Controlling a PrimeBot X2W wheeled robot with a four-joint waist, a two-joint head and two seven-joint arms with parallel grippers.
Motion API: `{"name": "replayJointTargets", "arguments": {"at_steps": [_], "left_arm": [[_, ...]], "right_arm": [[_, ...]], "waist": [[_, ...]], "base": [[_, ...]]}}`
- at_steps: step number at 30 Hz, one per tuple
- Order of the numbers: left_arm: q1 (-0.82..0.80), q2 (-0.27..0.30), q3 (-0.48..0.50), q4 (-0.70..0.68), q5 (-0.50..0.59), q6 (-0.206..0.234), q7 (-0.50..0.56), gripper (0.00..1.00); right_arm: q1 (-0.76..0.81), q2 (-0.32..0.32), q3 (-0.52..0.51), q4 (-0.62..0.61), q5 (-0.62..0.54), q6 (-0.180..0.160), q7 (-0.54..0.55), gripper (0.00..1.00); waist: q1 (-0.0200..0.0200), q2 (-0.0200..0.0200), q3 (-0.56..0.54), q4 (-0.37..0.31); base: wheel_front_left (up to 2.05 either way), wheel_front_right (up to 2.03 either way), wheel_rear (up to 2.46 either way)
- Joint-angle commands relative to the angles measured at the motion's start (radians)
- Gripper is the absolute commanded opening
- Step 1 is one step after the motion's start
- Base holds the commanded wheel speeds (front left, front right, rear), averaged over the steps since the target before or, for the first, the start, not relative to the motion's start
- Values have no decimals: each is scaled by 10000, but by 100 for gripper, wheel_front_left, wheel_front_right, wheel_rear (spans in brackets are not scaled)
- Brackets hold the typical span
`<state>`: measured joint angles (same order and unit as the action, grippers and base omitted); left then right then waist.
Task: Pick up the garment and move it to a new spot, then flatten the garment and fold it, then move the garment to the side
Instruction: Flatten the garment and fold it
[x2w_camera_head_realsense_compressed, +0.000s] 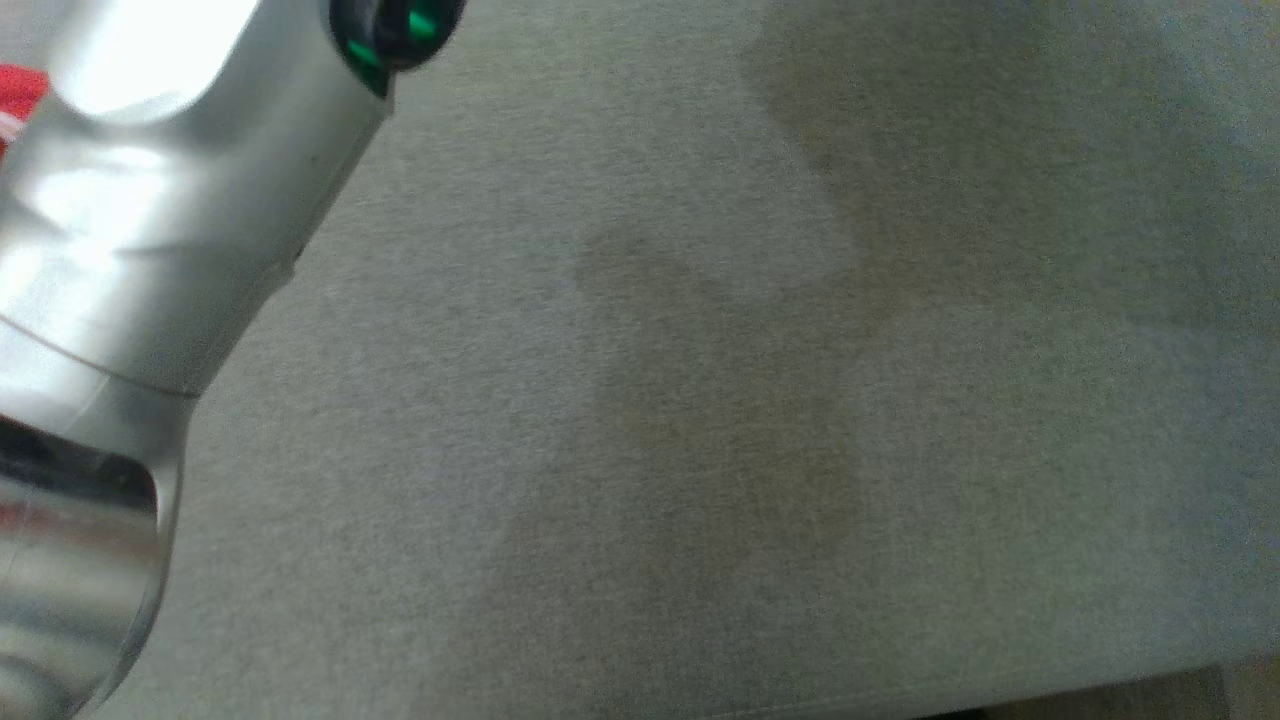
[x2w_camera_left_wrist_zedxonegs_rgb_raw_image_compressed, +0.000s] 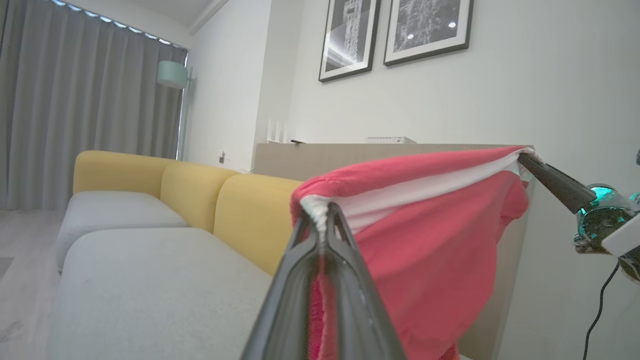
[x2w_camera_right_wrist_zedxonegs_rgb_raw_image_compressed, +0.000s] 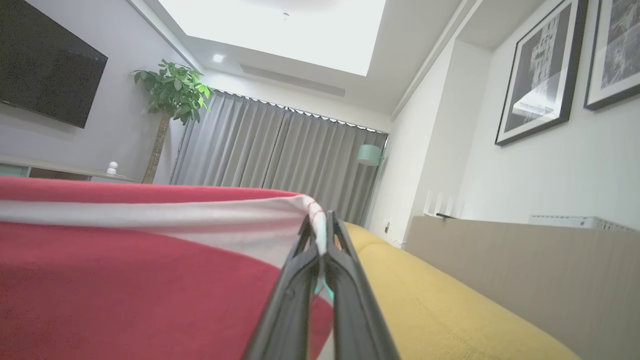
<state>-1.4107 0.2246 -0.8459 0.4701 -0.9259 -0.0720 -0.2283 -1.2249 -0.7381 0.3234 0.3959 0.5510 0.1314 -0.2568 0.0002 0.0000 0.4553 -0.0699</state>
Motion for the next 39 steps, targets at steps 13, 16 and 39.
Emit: {"name": "replayJointTargets", "arguments": {"at_steps": [13,16,39], "left_arm": [[3805,479,223,-12,2033,-123,-330,0],[5633,488,476,-752,3098,128,-332,0],[12500,677,2024,-4046,4387,181,-334,0]], "right_arm": [[5120,87,-244,-1931,190,-7,-49,0],[6732,343,-722,-2310,291,-7,-49,0],[13823,1199,-3360,-6266,54,-7,-45,0]], "waist": [[-2,0,-89,-71],[-2,0,-312,83],[-2,0,-1786,439]], "base": [[0,0,0],[0,0,0],[0,0,0]]}}
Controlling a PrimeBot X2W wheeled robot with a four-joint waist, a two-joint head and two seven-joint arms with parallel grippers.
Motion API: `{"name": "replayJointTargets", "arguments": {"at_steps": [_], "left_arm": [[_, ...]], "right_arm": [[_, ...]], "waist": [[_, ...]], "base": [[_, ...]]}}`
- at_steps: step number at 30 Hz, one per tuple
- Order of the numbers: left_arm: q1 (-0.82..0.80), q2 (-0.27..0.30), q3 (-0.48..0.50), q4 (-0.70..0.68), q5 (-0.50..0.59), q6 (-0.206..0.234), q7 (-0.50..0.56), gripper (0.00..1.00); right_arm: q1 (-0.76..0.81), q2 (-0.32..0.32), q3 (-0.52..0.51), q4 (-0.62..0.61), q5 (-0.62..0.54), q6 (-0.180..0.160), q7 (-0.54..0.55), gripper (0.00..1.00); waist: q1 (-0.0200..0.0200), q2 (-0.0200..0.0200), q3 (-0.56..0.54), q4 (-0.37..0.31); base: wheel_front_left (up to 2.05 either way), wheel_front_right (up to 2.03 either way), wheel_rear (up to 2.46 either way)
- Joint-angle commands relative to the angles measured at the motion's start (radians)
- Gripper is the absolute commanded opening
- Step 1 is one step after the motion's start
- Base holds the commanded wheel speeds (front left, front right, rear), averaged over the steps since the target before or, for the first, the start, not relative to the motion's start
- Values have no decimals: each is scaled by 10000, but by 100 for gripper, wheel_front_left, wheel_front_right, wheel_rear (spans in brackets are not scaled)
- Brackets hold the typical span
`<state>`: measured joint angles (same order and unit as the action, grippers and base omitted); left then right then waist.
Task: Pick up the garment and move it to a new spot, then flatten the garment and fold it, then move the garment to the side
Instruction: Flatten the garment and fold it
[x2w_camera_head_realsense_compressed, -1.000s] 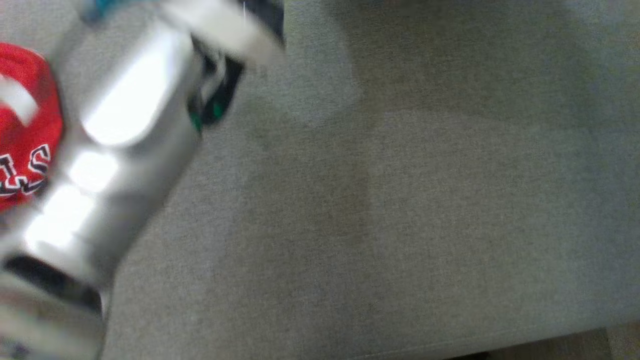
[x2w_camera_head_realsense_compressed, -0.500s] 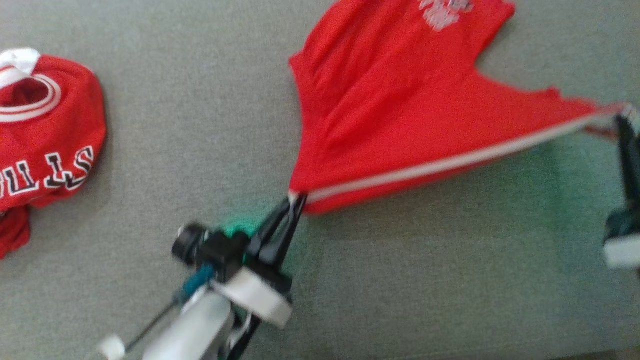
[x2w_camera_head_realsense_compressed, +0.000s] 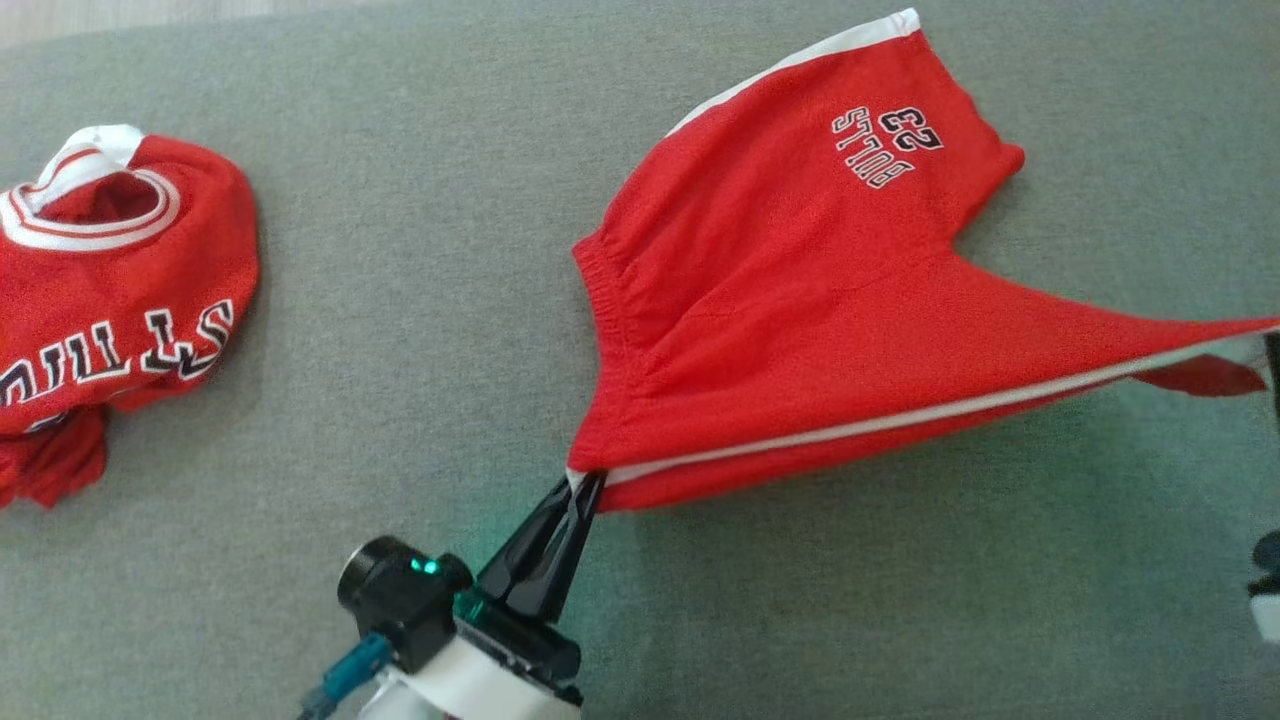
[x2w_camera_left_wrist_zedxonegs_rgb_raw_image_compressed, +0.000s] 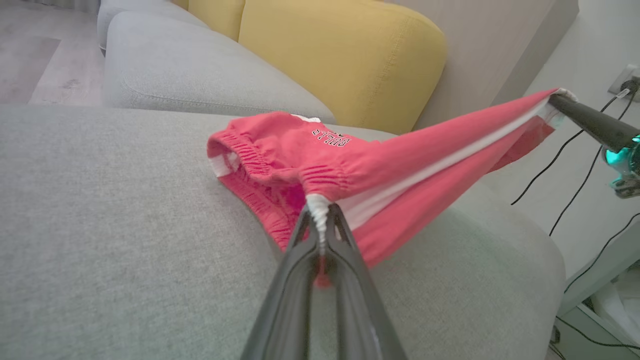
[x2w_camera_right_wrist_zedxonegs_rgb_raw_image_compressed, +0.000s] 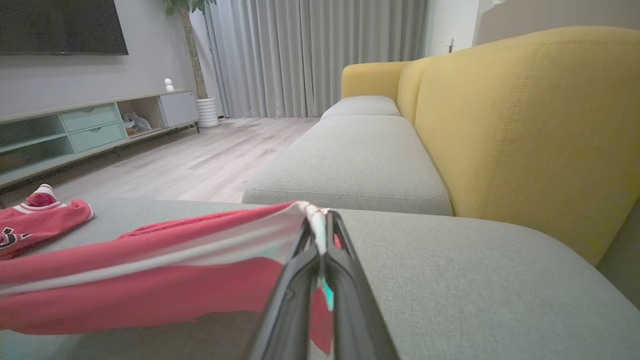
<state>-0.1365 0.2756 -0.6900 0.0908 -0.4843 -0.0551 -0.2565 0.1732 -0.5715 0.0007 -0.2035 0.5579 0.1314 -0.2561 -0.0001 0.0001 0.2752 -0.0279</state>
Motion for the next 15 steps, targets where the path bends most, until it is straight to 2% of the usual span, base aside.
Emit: {"name": "replayJointTargets", "arguments": {"at_steps": [1,6,11,15], "left_arm": [[-354,113,474,-269,-28,-52,-52,0],[-1693,-383,317,72,193,-153,281,0],[-3212,-1069,426,1006,223,-58,670,0],[-4262,-1363,551,1743,407,66,697,0]], "right_arm": [[-308,-545,-145,-213,-5,-7,-7,0],[-1678,-962,294,462,350,-7,491,0],[-3292,-1627,1235,1540,692,-7,637,0],[-4791,-2131,2127,2393,945,-7,685,0]], "waist": [[1,-1,45,56],[1,-1,458,390],[1,-1,1044,722],[1,-1,1563,855]], "base": [[0,0,0],[0,0,0],[0,0,0],[0,0,0]]}}
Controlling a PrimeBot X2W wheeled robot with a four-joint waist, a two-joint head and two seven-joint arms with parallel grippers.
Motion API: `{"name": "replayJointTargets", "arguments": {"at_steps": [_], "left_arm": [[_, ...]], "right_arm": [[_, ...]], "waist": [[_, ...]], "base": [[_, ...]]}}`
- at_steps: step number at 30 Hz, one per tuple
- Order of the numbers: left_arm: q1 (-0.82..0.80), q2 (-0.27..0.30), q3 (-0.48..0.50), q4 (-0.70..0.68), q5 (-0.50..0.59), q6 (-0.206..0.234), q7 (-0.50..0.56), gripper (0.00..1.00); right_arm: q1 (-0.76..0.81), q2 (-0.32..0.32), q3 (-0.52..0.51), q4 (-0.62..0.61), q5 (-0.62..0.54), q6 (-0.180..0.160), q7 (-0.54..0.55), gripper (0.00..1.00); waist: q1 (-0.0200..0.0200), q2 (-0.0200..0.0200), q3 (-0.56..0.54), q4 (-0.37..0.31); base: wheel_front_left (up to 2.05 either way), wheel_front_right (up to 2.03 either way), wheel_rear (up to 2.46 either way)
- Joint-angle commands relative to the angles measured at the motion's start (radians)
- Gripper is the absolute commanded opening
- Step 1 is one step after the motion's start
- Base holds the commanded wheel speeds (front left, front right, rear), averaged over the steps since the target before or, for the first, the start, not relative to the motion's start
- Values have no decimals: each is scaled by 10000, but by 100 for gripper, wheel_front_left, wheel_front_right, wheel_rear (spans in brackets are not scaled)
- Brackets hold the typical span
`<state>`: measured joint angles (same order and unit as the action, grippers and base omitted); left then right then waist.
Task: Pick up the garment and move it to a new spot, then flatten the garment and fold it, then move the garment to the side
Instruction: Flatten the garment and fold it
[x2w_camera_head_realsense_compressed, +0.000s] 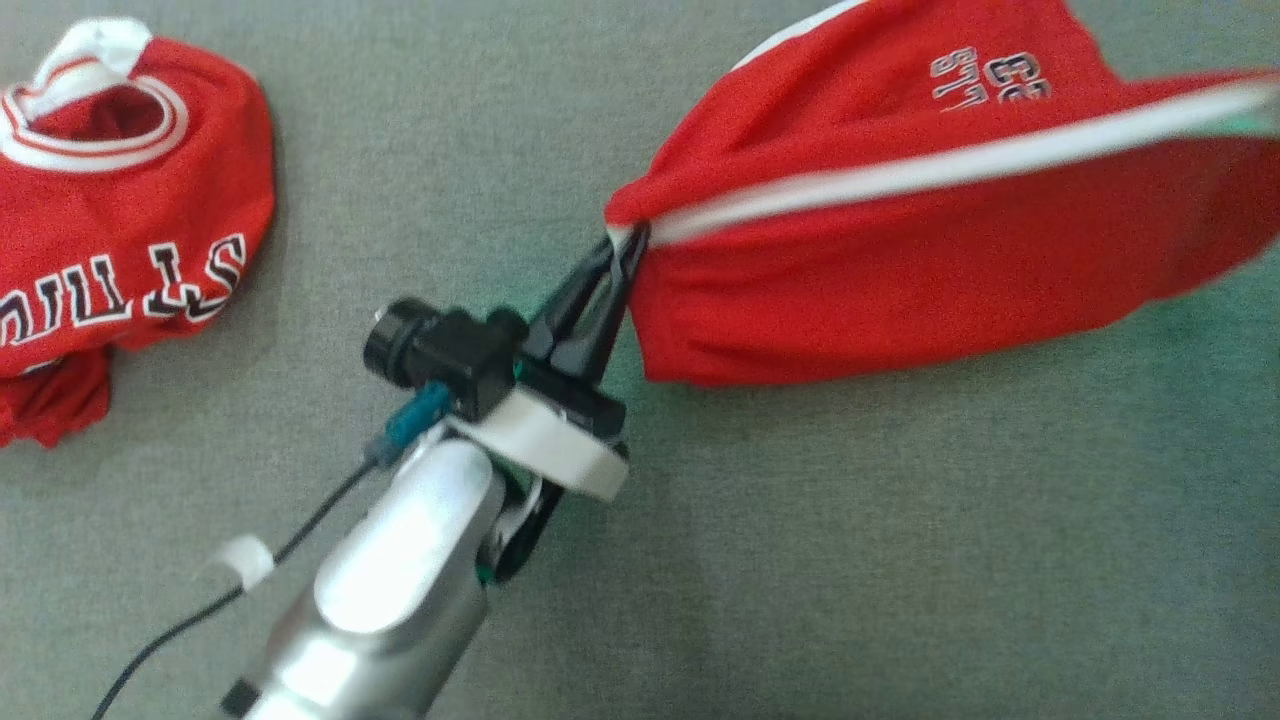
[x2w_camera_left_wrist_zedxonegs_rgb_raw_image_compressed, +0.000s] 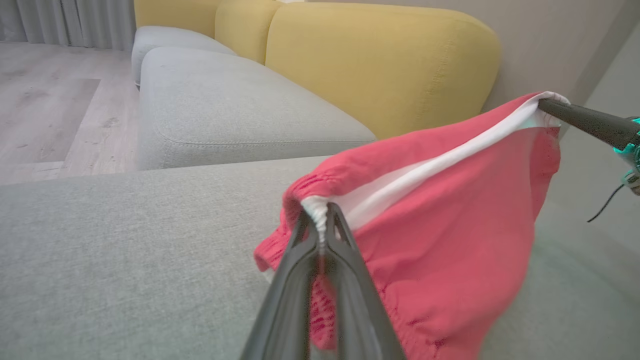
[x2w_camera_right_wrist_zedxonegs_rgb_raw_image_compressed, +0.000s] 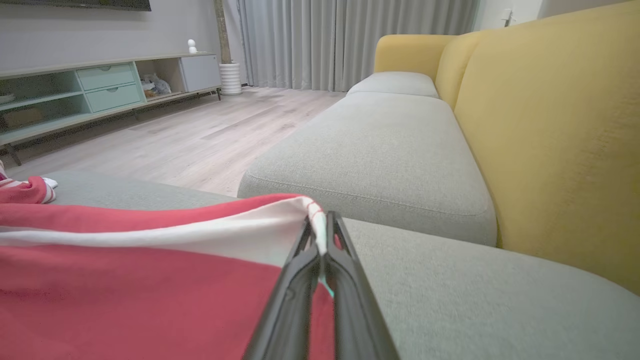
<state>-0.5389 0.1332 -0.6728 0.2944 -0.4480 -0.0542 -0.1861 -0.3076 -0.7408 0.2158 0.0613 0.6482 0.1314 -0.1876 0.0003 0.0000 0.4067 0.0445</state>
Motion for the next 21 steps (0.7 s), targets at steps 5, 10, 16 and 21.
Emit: {"name": "replayJointTargets", "arguments": {"at_steps": [5,10,16,21], "left_arm": [[-1204,-205,479,370,85,47,-107,0],[-1929,-436,572,855,70,119,-285,0],[-2485,-651,392,1447,-34,-35,-490,0],[-2699,-747,399,1887,-193,-19,-642,100]], "right_arm": [[-1845,-929,1318,843,426,-7,-74,0],[-3374,-1199,2636,1850,826,-7,-186,0],[-4886,-1348,4290,3019,1447,-7,-301,0],[-5677,-1048,5090,3943,1744,-7,-488,100]], "waist": [[-3,0,737,357],[-3,0,1078,668],[-3,0,1287,1044],[-3,0,1238,1115]], "base": [[0,0,0],[0,0,0],[0,0,0],[0,0,0]]}}
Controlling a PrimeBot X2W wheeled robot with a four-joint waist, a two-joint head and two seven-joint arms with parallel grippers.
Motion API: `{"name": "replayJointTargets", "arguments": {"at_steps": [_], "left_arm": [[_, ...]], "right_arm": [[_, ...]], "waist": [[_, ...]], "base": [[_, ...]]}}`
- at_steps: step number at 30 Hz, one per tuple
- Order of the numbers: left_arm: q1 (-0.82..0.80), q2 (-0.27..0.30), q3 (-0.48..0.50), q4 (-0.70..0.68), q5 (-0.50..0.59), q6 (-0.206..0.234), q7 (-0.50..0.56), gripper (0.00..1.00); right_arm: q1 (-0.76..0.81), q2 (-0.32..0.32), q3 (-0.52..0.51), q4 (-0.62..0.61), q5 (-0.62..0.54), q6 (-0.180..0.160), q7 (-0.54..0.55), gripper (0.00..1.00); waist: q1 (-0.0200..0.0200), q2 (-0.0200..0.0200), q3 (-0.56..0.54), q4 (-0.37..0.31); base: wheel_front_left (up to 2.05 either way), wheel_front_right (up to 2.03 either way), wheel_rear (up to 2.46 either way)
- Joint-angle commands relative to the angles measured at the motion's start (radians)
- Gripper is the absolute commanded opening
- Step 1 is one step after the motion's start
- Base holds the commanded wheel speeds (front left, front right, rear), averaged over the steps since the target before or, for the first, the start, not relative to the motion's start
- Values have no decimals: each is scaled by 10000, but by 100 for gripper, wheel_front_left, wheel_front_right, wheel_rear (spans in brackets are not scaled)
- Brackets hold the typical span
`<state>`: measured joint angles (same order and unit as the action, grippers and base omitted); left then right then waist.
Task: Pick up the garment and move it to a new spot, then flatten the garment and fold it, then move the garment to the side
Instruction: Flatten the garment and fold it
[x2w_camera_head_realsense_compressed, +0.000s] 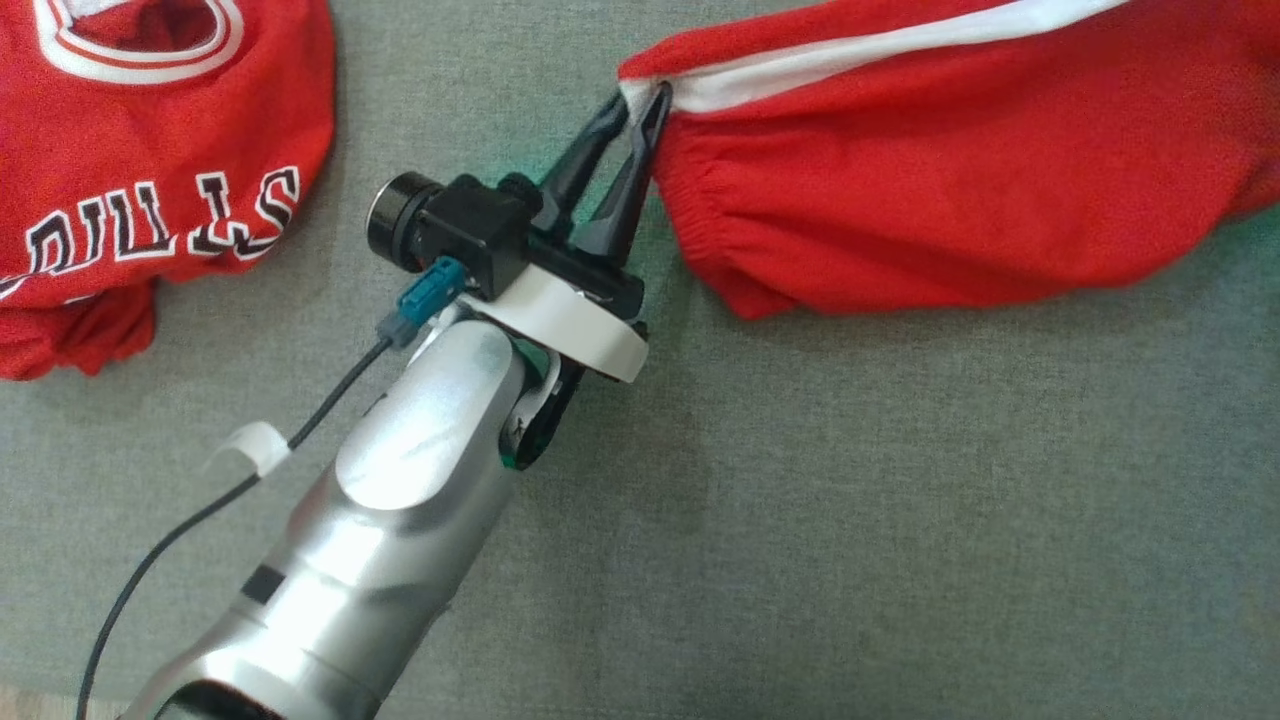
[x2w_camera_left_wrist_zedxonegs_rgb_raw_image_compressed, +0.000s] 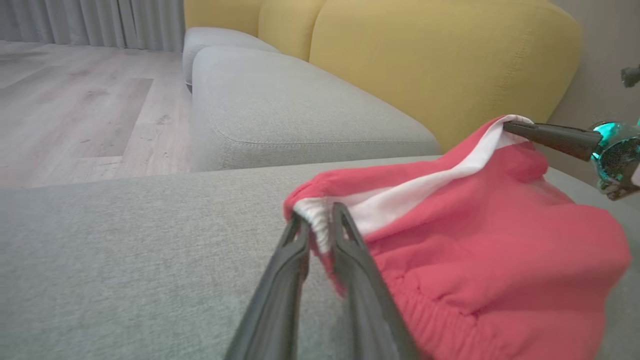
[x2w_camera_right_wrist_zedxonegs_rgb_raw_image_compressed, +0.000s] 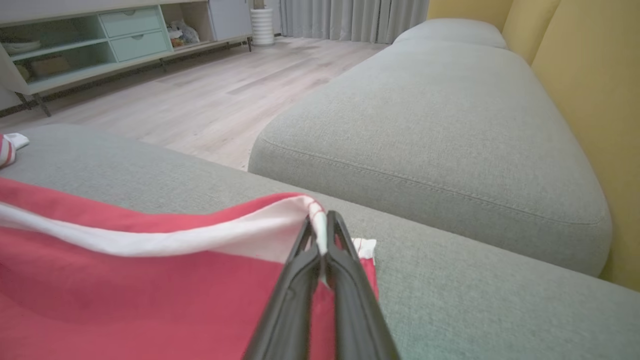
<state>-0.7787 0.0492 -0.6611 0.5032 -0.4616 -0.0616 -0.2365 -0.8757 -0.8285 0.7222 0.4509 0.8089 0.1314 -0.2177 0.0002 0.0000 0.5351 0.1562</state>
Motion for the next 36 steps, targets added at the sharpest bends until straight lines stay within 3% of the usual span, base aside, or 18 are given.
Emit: {"name": "replayJointTargets", "arguments": {"at_steps": [1,7,14,20,24,31,32,33,34,36], "left_arm": [[-284,79,324,-150,-107,97,-167,100],[50,41,434,-104,-96,302,-240,100],[2093,21,1852,-2351,1153,1745,-249,100],[4114,14,2193,-4067,1923,2513,-251,100],[5106,13,2137,-4747,2083,2825,-251,100],[5985,12,1915,-5101,2066,2996,-252,100],[6017,12,1891,-5110,2090,2995,-252,100],[6032,12,1872,-5120,2104,3001,-252,100],[6038,12,1858,-5132,2102,3014,-252,100],[6037,11,1836,-5148,2091,3041,-252,100]], "right_arm": [[-100,-39,21,251,207,-7,-262,100],[37,622,-156,783,481,-7,-427,100],[1277,1676,-1157,1381,593,-7,-437,100],[2060,2309,-1516,2836,890,-7,-368,100],[2035,2403,-1694,4065,1026,-7,-251,100],[1957,2616,-1768,5703,1498,-7,468,100],[1953,2648,-1726,5787,1565,-7,607,95],[1942,2655,-1694,5861,1615,-7,685,42],[1921,2650,-1656,5912,1633,-7,696,0],[1870,2624,-1580,6003,1627,-7,607,0]], "waist": [[-2,0,-89,-4],[-2,0,-453,-101],[-2,0,-1172,-240],[-2,0,-1776,180],[-2,0,-2051,658],[-2,0,-2270,1471],[-2,0,-2269,1536],[-2,0,-2265,1588],[-2,0,-2258,1621],[-2,0,-2250,1647]], "base": [[0,0,0],[0,0,0],[0,0,0],[0,0,0],[0,0,0],[0,0,0],[0,0,0],[0,0,0],[0,0,0],[0,0,0]]}}
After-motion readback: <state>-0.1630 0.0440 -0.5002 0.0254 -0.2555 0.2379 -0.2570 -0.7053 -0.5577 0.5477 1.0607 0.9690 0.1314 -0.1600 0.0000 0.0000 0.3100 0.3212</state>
